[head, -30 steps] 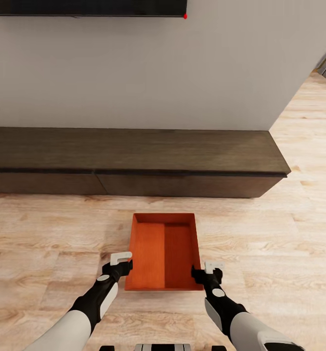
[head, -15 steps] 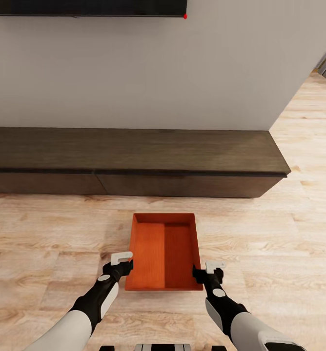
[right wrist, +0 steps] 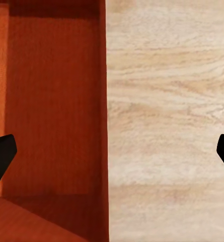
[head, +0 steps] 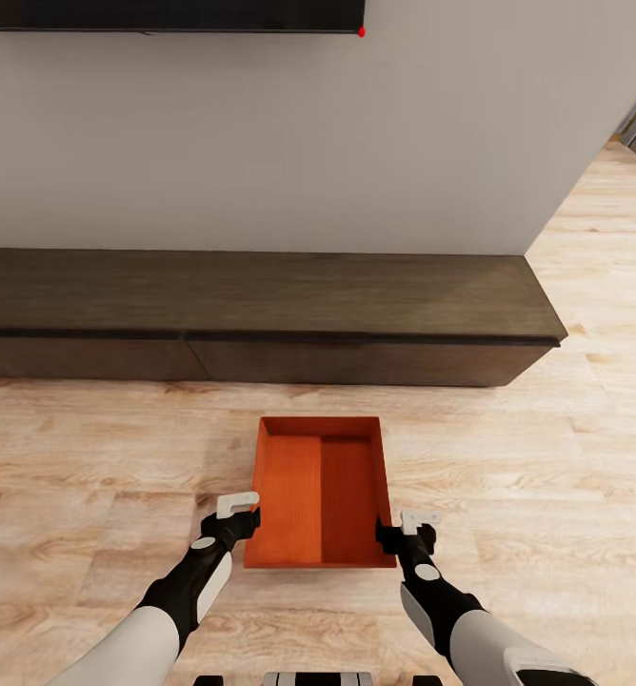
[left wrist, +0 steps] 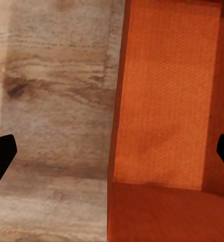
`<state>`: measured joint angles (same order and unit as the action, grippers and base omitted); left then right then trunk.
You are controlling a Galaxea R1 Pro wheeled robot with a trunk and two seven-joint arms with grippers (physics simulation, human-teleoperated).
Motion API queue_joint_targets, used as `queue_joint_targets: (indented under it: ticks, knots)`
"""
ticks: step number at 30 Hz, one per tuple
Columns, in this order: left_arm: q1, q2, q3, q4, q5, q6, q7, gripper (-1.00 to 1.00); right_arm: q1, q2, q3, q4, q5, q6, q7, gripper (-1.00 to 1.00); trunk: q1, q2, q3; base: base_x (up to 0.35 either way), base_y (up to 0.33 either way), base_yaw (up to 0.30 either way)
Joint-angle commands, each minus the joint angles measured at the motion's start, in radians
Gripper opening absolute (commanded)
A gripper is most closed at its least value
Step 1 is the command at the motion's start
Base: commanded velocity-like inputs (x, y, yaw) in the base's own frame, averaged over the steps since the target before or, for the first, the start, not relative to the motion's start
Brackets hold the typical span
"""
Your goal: Move the two storage containers from the living room to the garage. In the garage, place one container on the floor and stack the other container on top of it (either order is fine).
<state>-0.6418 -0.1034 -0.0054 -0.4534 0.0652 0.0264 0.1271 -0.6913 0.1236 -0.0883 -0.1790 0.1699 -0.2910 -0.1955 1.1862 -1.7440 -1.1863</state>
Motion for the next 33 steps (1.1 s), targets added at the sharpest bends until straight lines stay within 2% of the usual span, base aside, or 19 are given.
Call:
queue_joint_targets:
  ticks: [1,33]
  knots:
    - [0.000,0.000,-0.001,-0.001,0.007,0.003,0.003,1.00,-0.001,0.001,-0.008,0.001,0.011,-0.003,-0.002,1.00,0.004,-0.007,-0.004,0.000,0.000,0.000]
    - [0.000,0.005,0.000,0.000,0.005,0.004,0.003,1.00,-0.001,0.004,-0.013,0.001,0.010,-0.007,0.001,1.00,0.126,-0.231,-0.104,0.000,0.000,0.000]
